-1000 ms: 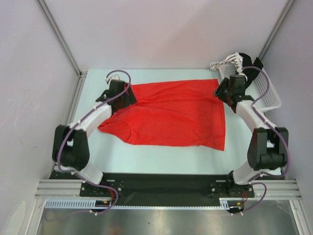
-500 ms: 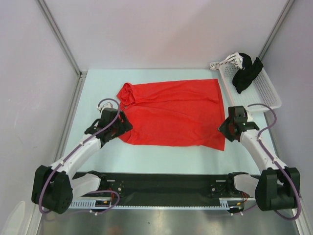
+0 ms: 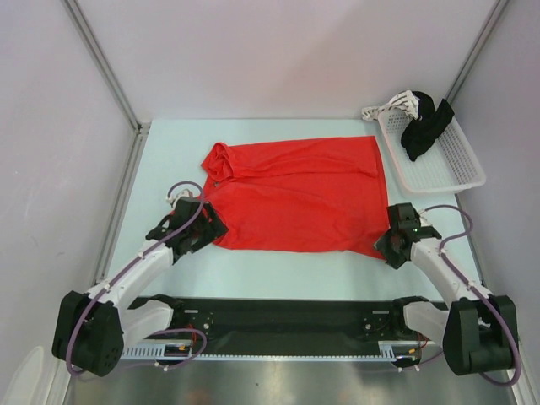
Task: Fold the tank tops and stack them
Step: Fold the tank top
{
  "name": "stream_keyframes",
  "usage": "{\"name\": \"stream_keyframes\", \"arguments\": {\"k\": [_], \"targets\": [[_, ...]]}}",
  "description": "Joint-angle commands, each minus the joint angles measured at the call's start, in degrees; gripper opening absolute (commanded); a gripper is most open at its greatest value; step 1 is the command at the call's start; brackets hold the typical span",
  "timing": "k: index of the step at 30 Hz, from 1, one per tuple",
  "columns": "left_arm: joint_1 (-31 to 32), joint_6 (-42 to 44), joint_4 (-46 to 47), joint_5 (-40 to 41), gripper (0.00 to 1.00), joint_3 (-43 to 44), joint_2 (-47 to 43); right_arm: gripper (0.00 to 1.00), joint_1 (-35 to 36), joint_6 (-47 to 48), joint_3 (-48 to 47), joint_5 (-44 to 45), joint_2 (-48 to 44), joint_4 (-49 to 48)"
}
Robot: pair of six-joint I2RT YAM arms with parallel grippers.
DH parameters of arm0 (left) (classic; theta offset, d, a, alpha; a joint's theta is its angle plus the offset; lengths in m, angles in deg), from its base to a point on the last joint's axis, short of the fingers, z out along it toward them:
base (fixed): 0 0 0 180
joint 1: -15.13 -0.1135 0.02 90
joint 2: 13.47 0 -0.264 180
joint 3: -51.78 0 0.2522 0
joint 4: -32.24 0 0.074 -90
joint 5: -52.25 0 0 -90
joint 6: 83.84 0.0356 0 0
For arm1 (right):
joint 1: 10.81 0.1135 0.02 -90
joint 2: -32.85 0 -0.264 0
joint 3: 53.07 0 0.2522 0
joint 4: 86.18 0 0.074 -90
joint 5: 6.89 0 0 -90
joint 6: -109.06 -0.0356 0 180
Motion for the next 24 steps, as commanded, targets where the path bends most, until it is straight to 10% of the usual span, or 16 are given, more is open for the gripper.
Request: {"name": "stream_keyframes", "arguments": {"k": [1, 7, 10, 24], "targets": [[0.2, -1.5, 1.7, -0.5, 0.8, -0.1, 0.6, 0.5, 0.2, -1.9, 0.8, 0.8, 3.3, -5.0], [0.2, -2.8, 2.5, -0.3, 0.8, -0.3, 0.8, 0.31, 0.2, -2.1, 0.1, 6.3, 9.5, -6.6], [0.3, -3.3, 3.4, -0.2, 0.79, -0.5, 1.6, 0.02, -0.7, -3.2, 0.9, 7.0, 8.9, -6.2], [2.5, -1.2, 9.4, -0.5, 0.47, 2.4, 15.5, 0.0, -3.8, -3.8, 4.5, 10.5, -5.6, -0.4]]}}
